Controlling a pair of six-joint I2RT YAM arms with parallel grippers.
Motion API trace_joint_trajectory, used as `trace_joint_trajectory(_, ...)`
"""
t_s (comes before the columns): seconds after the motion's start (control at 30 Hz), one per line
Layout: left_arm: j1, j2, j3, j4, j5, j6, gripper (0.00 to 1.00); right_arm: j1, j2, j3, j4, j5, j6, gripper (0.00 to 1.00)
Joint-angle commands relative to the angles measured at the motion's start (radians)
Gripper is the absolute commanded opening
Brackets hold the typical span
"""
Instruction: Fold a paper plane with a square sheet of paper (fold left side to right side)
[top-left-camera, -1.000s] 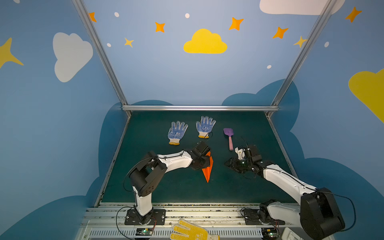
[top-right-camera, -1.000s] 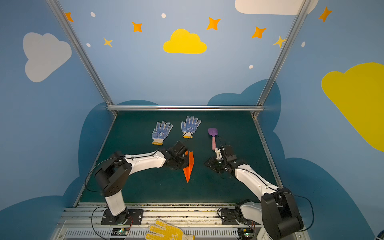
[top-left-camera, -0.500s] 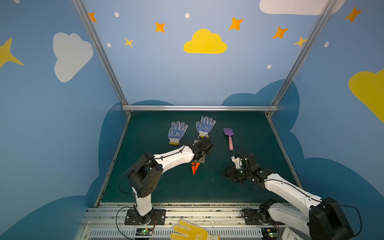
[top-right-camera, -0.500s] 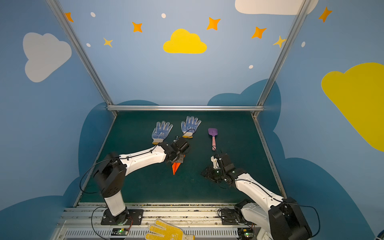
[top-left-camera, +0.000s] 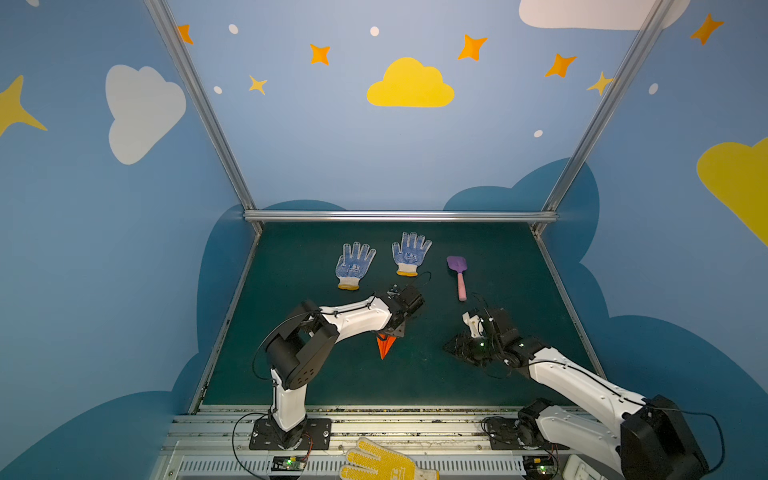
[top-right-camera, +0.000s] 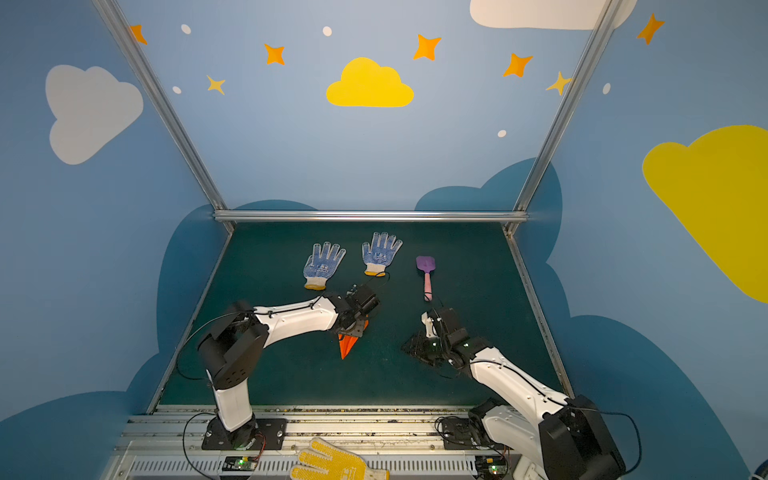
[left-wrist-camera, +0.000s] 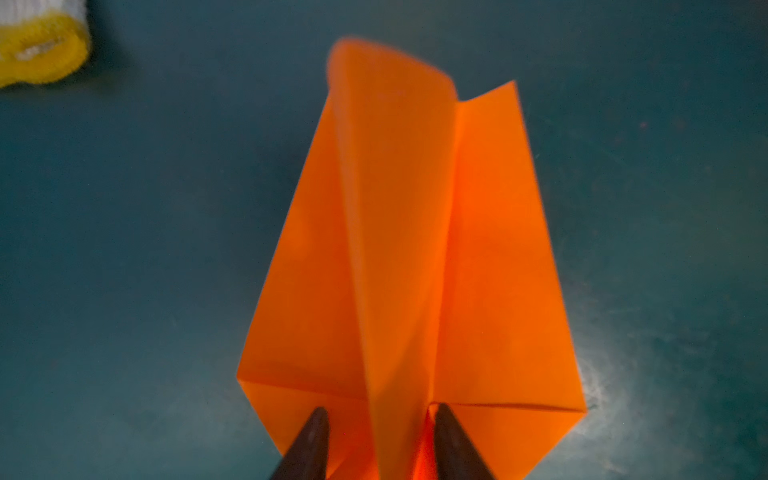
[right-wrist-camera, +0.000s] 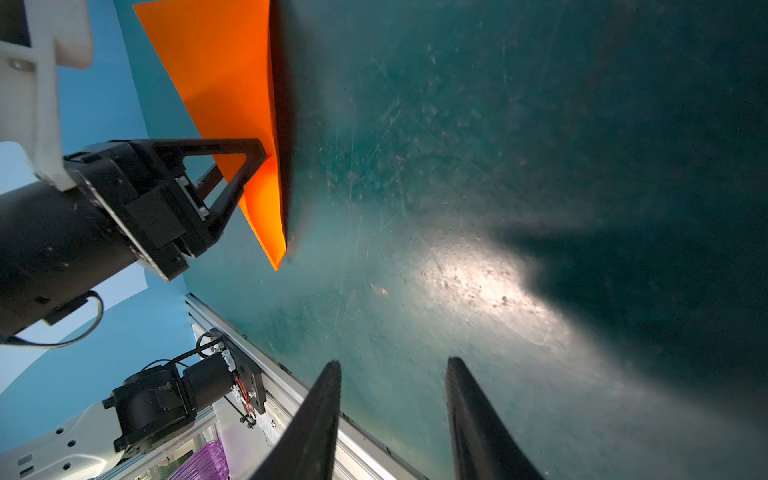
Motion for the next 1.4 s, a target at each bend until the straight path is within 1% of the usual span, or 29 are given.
trace_joint_trajectory(0.0,-0.005,0.004,-0.014,0.008,-0.023,-0.005,0.53,0.007,-0.015,0.004,-0.013,0.02,-0.002,0.41)
trace_joint_trajectory(0.1,-0.007,0.013,-0.019,0.012,-0.026,-0.003,0.56,0.007,-0.01,0.006,-0.012,0.022,-0.003,0.41)
trace_joint_trajectory(0.33,-0.012,0.021,-0.017,0.008,-0.031,-0.005,0.56,0.008,-0.011,0.017,-0.015,0.023,-0.001,0.41)
trace_joint_trajectory(0.47,-0.011,-0.007,0.021,-0.023,-0.042,0.014,0.56,0.008,-0.014,0.03,-0.023,0.017,-0.005,0.41)
trace_joint_trajectory(0.57,-0.013,-0.044,0.078,-0.072,-0.048,0.036,0.6,0.008,-0.025,0.049,-0.043,0.02,-0.01,0.41)
trace_joint_trajectory(0.63,-0.012,-0.076,0.117,-0.101,-0.056,0.05,0.65,0.008,-0.034,0.069,-0.065,0.029,-0.015,0.44)
trace_joint_trajectory(0.73,-0.013,-0.118,0.185,-0.157,-0.061,0.078,0.71,0.007,-0.053,0.098,-0.09,0.051,-0.015,0.51)
trace_joint_trajectory(0.83,-0.011,-0.164,0.243,-0.21,-0.082,0.098,0.79,0.004,-0.075,0.134,-0.129,0.093,-0.021,0.62)
trace_joint_trajectory(0.87,-0.011,-0.186,0.256,-0.222,-0.106,0.097,0.86,0.0,-0.085,0.155,-0.15,0.122,-0.031,0.71)
trace_joint_trajectory(0.9,-0.011,-0.209,0.266,-0.233,-0.137,0.097,0.93,-0.001,-0.095,0.179,-0.179,0.159,-0.053,0.81)
trace_joint_trajectory(0.93,-0.008,-0.232,0.274,-0.241,-0.164,0.101,1.0,-0.004,-0.105,0.209,-0.215,0.21,-0.081,0.87)
trace_joint_trajectory(0.97,-0.001,-0.256,0.279,-0.247,-0.18,0.108,1.0,-0.006,-0.11,0.247,-0.251,0.264,-0.105,0.92)
trace_joint_trajectory(1.0,0.012,-0.282,0.282,-0.251,-0.201,0.113,1.0,-0.008,-0.114,0.278,-0.292,0.347,-0.129,0.95)
trace_joint_trajectory(1.1,0.075,-0.374,0.247,-0.229,-0.255,0.122,1.0,-0.016,-0.134,0.316,-0.347,0.623,-0.171,0.97)
trace_joint_trajectory(1.13,0.097,-0.407,0.219,-0.204,-0.284,0.126,1.0,-0.016,-0.147,0.3,-0.322,0.71,-0.19,0.97)
trace_joint_trajectory(1.2,0.158,-0.499,0.133,-0.116,-0.321,0.149,1.0,-0.027,-0.188,0.227,-0.187,0.886,-0.266,0.97)
trace_joint_trajectory(1.23,0.184,-0.547,0.073,-0.039,-0.332,0.182,1.0,-0.037,-0.207,0.177,-0.11,0.933,-0.332,0.97)
trace_joint_trajectory(1.27,0.218,-0.605,0.007,0.061,-0.338,0.229,1.0,-0.057,-0.231,0.116,0.01,0.976,-0.434,0.97)
trace_joint_trajectory(1.3,0.253,-0.661,-0.063,0.159,-0.334,0.271,1.0,-0.079,-0.243,0.087,0.078,1.004,-0.476,0.97)
trace_joint_trajectory(1.37,0.331,-0.747,-0.195,0.309,-0.312,0.3,1.0,-0.152,-0.241,0.046,0.165,1.035,-0.527,0.97)
